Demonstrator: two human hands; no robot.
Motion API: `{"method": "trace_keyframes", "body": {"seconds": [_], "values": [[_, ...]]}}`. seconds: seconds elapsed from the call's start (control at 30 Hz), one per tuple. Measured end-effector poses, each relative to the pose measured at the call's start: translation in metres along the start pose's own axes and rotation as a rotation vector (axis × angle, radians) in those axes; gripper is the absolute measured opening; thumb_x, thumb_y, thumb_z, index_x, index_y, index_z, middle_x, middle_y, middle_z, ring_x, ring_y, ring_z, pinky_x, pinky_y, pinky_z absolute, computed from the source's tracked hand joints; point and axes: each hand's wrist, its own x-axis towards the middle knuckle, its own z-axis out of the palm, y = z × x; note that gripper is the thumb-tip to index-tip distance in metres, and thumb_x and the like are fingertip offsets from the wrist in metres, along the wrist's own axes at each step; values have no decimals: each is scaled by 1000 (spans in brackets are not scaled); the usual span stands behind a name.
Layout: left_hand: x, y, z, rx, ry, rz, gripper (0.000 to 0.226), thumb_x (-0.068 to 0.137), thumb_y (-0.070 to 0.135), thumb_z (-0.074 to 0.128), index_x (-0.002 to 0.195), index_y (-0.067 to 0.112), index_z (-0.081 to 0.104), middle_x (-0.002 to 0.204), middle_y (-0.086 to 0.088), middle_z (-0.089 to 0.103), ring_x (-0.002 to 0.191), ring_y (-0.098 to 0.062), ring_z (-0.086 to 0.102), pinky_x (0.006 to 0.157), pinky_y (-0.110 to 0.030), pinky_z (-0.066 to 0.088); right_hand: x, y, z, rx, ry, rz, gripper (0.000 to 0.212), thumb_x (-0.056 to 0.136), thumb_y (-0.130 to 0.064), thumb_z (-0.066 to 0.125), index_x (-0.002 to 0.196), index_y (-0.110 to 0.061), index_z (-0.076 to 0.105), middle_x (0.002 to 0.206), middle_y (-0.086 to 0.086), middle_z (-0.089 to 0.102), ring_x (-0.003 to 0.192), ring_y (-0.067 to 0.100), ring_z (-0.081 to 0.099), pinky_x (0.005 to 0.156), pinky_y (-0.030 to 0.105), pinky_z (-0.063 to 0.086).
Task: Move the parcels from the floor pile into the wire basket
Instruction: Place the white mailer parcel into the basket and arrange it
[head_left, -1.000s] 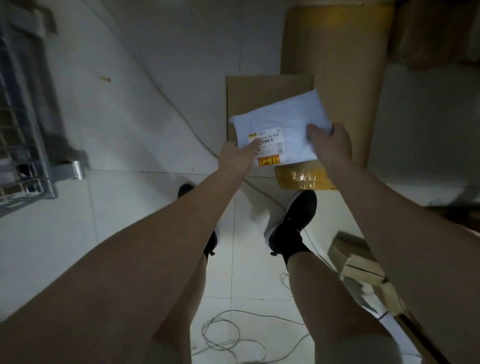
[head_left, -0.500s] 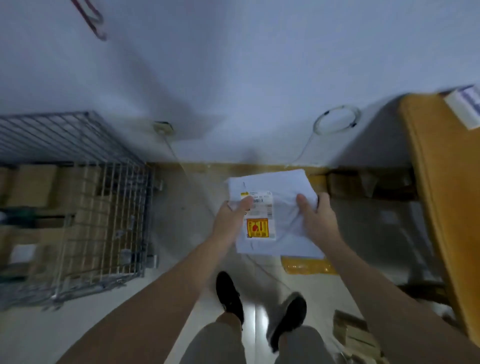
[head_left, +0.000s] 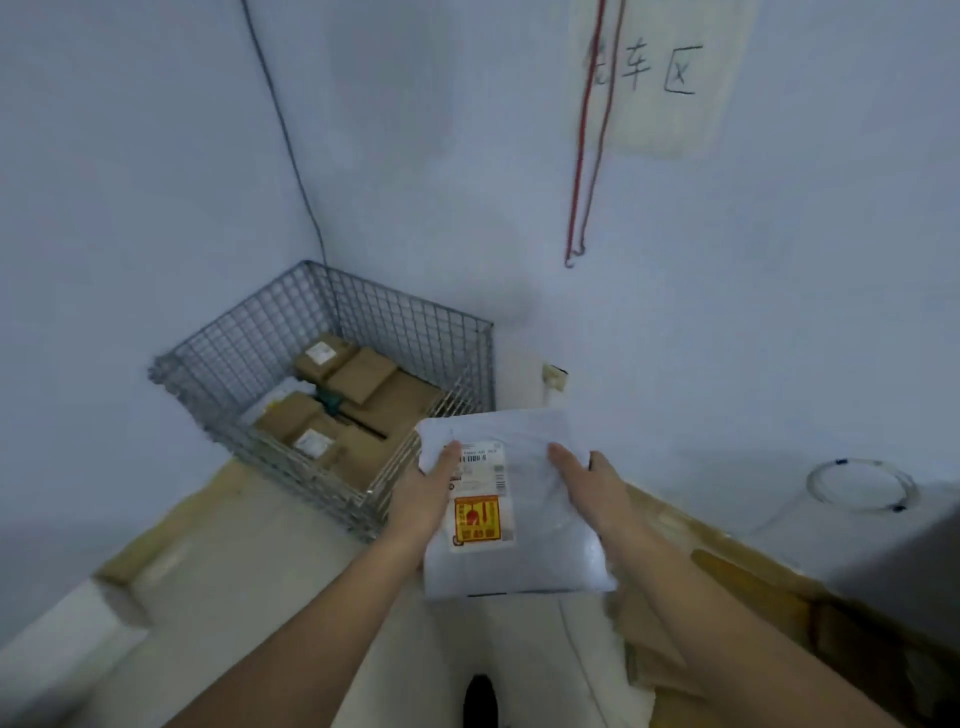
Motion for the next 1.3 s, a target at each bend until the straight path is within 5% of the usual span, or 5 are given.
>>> {"method": "trace_keyframes", "body": {"seconds": [0.3,0.63,0.83,1.0,1.3], "values": [[-19,-33,-198,-135,194,-9,40,102,52,57,91,18,75,86,-7,81,83,-27,78,83,-38,61,-53,-81,187,-250,-202,-157,76,98,-64,52,156,-18,36,154,9,48,139,34,49,113,46,38],[35,-38,-393,61,245,10,59,104,58,44,74,18,74,68,2,75,62,-5,69,64,-25,50,-62,-143,380,-168,-347,-198,51,93,-60,64,125,-23,49,115,0,65,100,21,68,87,43,60],[127,-36,-454,143,207,25,118,66,104,35,128,8,64,106,-3,76,91,-18,75,81,-34,59,-31,-170,441,-116,-266,-157,51,94,-58,66,126,-21,52,114,0,67,97,19,69,82,41,58],[187,-2,-476,253,168,33,60,102,67,38,130,16,50,113,4,71,75,3,58,51,-10,41,22,-202,481,-117,-256,-122,43,98,-54,61,125,-22,49,115,1,64,96,16,66,69,32,52],[330,46,-509,272,227,-9,57,104,54,50,140,9,48,96,5,67,77,-10,63,79,-30,49,152,-238,567,-75,-266,-45,56,89,-71,57,129,-33,47,113,-6,65,103,19,67,96,52,57]]}}
